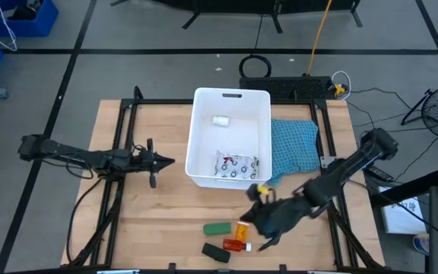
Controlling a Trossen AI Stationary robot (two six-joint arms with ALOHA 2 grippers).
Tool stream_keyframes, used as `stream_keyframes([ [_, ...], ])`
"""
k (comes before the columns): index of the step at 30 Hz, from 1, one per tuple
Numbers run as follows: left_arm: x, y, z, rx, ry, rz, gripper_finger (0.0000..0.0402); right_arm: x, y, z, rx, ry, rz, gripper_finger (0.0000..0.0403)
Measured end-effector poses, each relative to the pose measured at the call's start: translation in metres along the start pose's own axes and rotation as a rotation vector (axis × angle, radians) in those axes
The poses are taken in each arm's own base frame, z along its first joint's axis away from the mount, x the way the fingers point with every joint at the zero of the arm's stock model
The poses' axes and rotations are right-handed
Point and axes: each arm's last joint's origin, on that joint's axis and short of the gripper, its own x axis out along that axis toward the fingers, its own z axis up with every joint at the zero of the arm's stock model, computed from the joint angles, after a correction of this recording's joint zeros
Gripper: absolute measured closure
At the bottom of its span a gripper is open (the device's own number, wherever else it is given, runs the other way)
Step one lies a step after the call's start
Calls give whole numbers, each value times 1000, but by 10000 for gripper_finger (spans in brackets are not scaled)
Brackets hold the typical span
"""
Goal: Pick & place medical supplies in basket/bin
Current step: Put the orange pill bottle into the white bin
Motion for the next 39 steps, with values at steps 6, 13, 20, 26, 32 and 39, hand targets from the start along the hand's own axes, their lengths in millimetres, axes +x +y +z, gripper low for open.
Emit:
stream_keyframes([
  [6, 0, 0, 3, -10, -27, -1, 398, 40, 17, -3, -45, 116, 203, 314],
  [13, 0, -1, 3, -36, -28, -21, 376, 68, 32, -15, -131, 185, 250, 185],
  [20, 0, -1, 1, -33, -12, -21, 373, 89, 33, -26, -218, 216, 298, 122],
  [26, 0, -1, 0, -33, 4, -21, 390, 106, 34, -42, -260, 279, 398, 129],
  [32, 0, -1, -3, -52, 29, -20, 394, 119, 38, -56, -323, 335, 478, 131],
  [39, 0, -1, -3, -71, 32, -20, 367, 136, 44, -67, -358, 352, 500, 140],
])
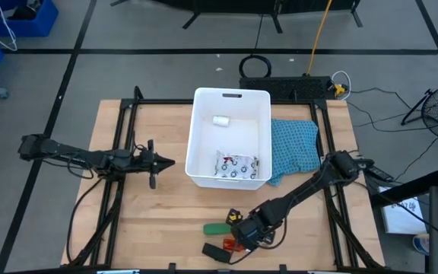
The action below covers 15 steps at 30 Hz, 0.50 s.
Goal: Pick & place medical supplies in basket/bin
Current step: Put the orange pill bottle into the white bin
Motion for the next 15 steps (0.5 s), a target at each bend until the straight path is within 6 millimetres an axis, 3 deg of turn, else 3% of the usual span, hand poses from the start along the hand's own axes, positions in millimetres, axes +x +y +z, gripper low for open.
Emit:
stream_keyframes([
  [9, 0, 0, 0, -2, 0, 0, 375, 15, -5, -8, 165, 14, 47, 181],
  [15, 0, 0, 0, -1, -1, 0, 391, -5, -19, -12, 306, -72, 77, 234],
])
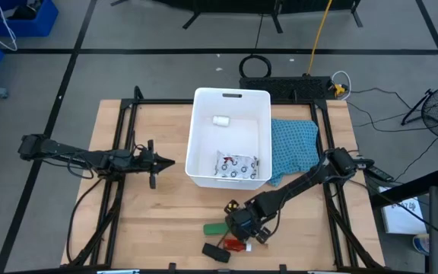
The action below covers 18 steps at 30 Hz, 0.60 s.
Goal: Pick & place medical supplies in basket/bin
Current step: Put the orange pill bottle into the white bin
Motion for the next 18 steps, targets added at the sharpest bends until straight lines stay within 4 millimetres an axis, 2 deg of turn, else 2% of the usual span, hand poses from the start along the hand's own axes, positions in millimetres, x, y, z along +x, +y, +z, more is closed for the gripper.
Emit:
stream_keyframes([
  [4, 0, 0, 0, 0, -1, 0, 399, -16, -3, 2, 32, -48, 4, 239],
  [7, 0, 0, 0, 0, -1, 0, 392, -38, -5, 5, 61, -102, -19, 224],
  [10, 0, 0, 0, 0, -1, 1, 378, -69, -7, 7, 100, -187, -20, 219],
  [13, 0, 0, 0, 1, -1, 1, 367, -108, -8, 5, 130, -293, -16, 225],
  [18, 0, 0, 0, 2, -1, 0, 368, -168, 2, -24, 142, -496, -107, 233],
])
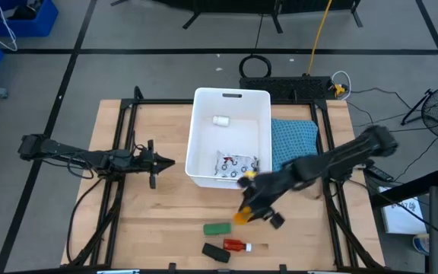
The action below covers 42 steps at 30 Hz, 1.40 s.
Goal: Pick & place medical supplies in basket/bin
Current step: Put the orange pill bottle into the white bin
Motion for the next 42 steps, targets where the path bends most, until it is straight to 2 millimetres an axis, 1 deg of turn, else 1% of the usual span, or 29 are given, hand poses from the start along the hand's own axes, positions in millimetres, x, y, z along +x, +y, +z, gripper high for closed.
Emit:
stream_keyframes([
  [3, 0, 0, 0, 0, 0, 1, 373, -38, 5, -19, 19, -150, -59, 232],
  [6, 0, 0, 0, -3, 0, 0, 380, -70, 12, -49, 70, -322, -197, 233],
  [8, 0, 0, 0, -3, 0, 1, 385, -85, 16, -73, 119, -430, -279, 233],
  [10, 0, 0, 0, -3, 0, 0, 391, -96, 20, -95, 162, -537, -323, 233],
  [13, 0, 0, 0, -4, -3, 0, 398, -106, 28, -124, 194, -662, -344, 233],
  [15, 0, 0, 1, -7, -14, 0, 398, -107, 33, -143, 199, -693, -360, 233],
  [18, 0, 0, 2, -10, -23, 0, 385, -105, 37, -166, 220, -708, -416, 233],
  [21, 0, 0, 2, -10, -23, 0, 372, -103, 40, -181, 220, -742, -434, 233],
  [23, 0, 0, 2, -10, -23, 0, 366, -105, 42, -183, 209, -792, -437, 233],
  [25, 0, 0, 2, -11, -23, -1, 361, -109, 42, -180, 201, -835, -440, 233],
  [28, 0, 0, 2, -11, -23, 0, 360, -118, 40, -166, 195, -863, -481, 234],
  [31, 0, 0, 2, -8, -24, 0, 360, -129, 33, -140, 193, -835, -556, 234],
  [33, 0, 0, 3, -3, -31, 0, 360, -137, 26, -117, 198, -797, -587, 234],
  [37, 0, 0, 5, 23, -52, 0, 360, -156, -1, -65, 225, -658, -670, 234],
  [40, 0, 0, 6, 40, -63, -1, 360, -170, -31, -31, 273, -535, -751, 234],
  [42, 0, 0, 6, 45, -65, 0, 360, -177, -55, -14, 304, -438, -786, 234],
])
